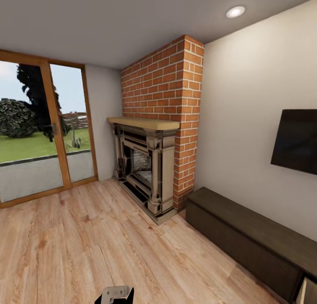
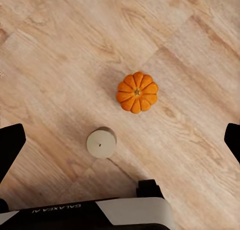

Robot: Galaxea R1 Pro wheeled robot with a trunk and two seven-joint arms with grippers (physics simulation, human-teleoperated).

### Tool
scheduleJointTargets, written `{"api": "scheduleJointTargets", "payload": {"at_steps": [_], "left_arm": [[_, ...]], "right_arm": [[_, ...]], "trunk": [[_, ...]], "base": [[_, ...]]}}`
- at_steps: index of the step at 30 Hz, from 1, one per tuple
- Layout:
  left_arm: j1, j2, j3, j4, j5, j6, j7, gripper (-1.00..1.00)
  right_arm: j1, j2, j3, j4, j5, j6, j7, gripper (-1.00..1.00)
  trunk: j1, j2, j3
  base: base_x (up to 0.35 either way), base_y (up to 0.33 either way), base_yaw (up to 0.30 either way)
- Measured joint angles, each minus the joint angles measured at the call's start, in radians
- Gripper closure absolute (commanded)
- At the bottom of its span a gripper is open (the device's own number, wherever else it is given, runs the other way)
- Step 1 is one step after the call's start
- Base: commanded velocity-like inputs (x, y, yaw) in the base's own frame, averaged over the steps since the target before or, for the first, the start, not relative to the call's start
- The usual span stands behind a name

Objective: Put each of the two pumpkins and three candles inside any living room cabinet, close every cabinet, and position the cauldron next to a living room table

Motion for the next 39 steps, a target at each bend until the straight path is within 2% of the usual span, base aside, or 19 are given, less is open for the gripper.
{"api": "scheduleJointTargets", "payload": {"at_steps": [15, 21, 36, 39], "left_arm": [[0.017, 0.002, 0.003, -0.015, 0.002, 0.002, -0.011, -1.00], [0.023, 0.002, 0.006, -0.014, 0.016, 0.002, -0.040, -1.00], [0.037, 0.006, 0.009, -0.013, 0.029, 0.003, -0.047, -1.00], [0.042, 0.011, 0.026, -0.013, 0.051, 0.003, -0.048, -1.00]], "right_arm": [[0.001, 0.007, 0.000, 0.002, 0.000, -0.038, 0.000, -1.00], [0.001, 0.007, 0.000, 0.002, 0.000, -0.039, 0.002, -1.00], [0.001, 0.008, 0.000, 0.003, 0.000, -0.061, 0.002, -1.00], [0.002, 0.008, 0.000, 0.002, -0.001, -0.071, 0.003, -1.00]], "trunk": [[0.058, -0.105, -0.047], [0.081, -0.147, -0.066], [0.138, -0.252, -0.113], [0.150, -0.273, -0.122]], "base": [[0.000, 0.000, 0.000], [0.000, 0.000, 0.000], [0.000, 0.000, 0.000], [0.000, 0.000, 0.000]]}}
